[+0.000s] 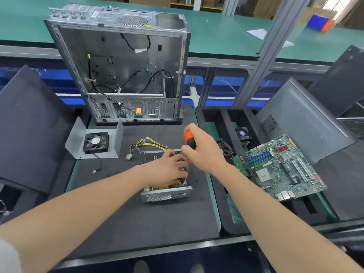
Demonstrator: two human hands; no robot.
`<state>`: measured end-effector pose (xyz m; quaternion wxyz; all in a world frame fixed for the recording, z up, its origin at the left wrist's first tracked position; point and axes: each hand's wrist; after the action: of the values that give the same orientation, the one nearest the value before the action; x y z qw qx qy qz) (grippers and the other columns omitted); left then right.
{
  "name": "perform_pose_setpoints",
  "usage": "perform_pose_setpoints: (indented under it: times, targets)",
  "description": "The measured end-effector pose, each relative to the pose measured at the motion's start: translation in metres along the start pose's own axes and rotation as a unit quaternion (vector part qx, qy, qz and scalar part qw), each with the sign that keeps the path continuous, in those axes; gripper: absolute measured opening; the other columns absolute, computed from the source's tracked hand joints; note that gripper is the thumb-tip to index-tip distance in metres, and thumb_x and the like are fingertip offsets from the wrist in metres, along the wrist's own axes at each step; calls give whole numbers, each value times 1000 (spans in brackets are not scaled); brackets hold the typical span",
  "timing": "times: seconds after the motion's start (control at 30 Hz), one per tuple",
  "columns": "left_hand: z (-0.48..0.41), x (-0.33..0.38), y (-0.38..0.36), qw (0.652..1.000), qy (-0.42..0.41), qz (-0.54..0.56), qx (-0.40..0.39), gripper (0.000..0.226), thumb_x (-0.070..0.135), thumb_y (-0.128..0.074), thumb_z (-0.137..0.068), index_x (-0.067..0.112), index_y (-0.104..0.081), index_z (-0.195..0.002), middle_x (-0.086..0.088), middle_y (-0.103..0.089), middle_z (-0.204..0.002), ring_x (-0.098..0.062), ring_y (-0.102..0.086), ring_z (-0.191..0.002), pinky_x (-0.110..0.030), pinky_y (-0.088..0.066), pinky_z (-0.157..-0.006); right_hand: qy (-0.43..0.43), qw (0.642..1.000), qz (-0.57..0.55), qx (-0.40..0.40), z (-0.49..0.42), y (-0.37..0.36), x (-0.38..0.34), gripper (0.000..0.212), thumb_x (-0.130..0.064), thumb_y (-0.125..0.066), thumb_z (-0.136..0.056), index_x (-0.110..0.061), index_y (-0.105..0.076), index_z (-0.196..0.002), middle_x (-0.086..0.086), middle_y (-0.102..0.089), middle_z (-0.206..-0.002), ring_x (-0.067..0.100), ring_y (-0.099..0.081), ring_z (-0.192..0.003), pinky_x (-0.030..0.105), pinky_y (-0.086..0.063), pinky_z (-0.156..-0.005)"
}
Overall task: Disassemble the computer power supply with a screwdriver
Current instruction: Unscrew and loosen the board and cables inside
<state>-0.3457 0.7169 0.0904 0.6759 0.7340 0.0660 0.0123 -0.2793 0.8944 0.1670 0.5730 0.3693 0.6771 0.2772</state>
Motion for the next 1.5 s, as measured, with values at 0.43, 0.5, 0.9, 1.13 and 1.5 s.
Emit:
perform_pose_setpoints:
  times: [0.43,0.5,0.9,1.13,1.5]
  targets:
    - [11,5,14,926,182,324,68,13,29,-74,-95,30,-75,-108,19,-59,-134,3,-40,-137,-42,-19,-121,22,990,-109,89,-9,1,-12,30,-32,-62,-81,-35,-42,-104,-7,-54,-71,16,-55,-66,36,-49,-58]
    - [14,5,16,919,203,327,90,5,30,-79,-91,29,-79,-96,13,-65,-123,-7,-50,-127,-47,-30,-114,43,991,-112,64,-14,-4,-19,30,-32,-62,-81,-34,-42,-104,-6,-53,-70,16,-53,-65,33,-45,-55]
    - [41,3,15,826,291,474,86,8,19,-83,-90,18,-78,-96,24,-74,-98,4,-69,-98,-17,-50,-85,141,980,-92,-105,-29,-34,-21,34,-30,-65,-81,-30,-42,-107,-12,-49,-71,12,-50,-72,26,-35,-56]
    - [40,-16,16,819,291,493,-21,10,41,-83,-88,39,-77,-96,15,-75,-93,-14,-69,-86,-41,-55,-81,175,962,-147,-152,-39,-40,-12,35,-31,-65,-80,-32,-42,-107,-17,-54,-76,8,-49,-68,18,-38,-56]
    - [31,-25,12,825,307,473,-42,25,47,-87,-77,39,-64,-74,-1,-68,-73,-22,-65,-75,-44,-54,-67,213,946,-163,-180,-43,-43,-6,35,-16,-67,-79,-18,-47,-109,-31,-51,-71,7,-45,-64,16,-34,-55]
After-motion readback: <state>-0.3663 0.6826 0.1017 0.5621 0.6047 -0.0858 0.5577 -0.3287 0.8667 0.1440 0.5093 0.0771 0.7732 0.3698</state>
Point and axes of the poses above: each hand's wrist, its own z-axis away from the middle knuckle, its own y-axis out of the back of the hand, x = y × z
